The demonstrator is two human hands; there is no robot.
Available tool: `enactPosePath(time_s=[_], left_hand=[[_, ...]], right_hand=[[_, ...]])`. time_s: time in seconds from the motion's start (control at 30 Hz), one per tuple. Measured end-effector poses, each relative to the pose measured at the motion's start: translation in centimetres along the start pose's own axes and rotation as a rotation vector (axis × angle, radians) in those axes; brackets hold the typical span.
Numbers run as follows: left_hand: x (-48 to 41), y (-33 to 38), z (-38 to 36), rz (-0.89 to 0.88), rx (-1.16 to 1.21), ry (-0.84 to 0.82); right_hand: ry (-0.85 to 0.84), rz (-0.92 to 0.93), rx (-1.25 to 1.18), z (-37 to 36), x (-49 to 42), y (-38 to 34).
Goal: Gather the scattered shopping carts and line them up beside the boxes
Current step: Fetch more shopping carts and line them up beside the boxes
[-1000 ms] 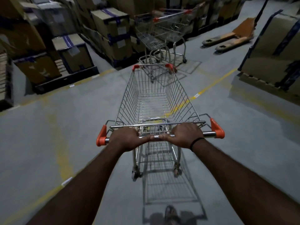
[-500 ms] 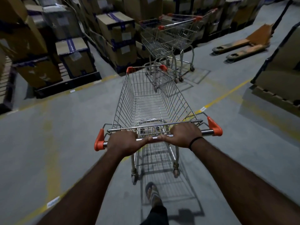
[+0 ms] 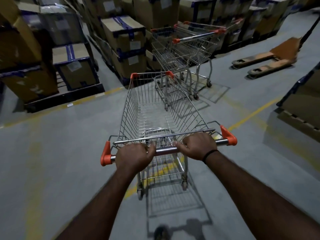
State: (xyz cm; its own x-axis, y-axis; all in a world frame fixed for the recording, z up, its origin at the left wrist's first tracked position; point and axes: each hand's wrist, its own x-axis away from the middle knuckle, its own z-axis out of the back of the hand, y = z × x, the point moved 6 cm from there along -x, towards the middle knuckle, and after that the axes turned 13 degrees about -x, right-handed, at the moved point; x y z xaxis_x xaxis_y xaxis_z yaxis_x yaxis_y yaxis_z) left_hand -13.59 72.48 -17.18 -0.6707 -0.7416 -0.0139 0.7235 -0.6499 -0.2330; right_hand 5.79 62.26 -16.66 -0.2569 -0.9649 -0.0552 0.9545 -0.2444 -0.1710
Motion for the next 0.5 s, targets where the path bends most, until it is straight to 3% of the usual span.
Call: enactPosePath(time_s=[0.5], left_hand=[[-20.2, -0.3, -0.5, 0.106, 0.001, 0.028]], right_hand=[[0.096, 0.08, 0.027, 0.1, -19.7, 8.9]])
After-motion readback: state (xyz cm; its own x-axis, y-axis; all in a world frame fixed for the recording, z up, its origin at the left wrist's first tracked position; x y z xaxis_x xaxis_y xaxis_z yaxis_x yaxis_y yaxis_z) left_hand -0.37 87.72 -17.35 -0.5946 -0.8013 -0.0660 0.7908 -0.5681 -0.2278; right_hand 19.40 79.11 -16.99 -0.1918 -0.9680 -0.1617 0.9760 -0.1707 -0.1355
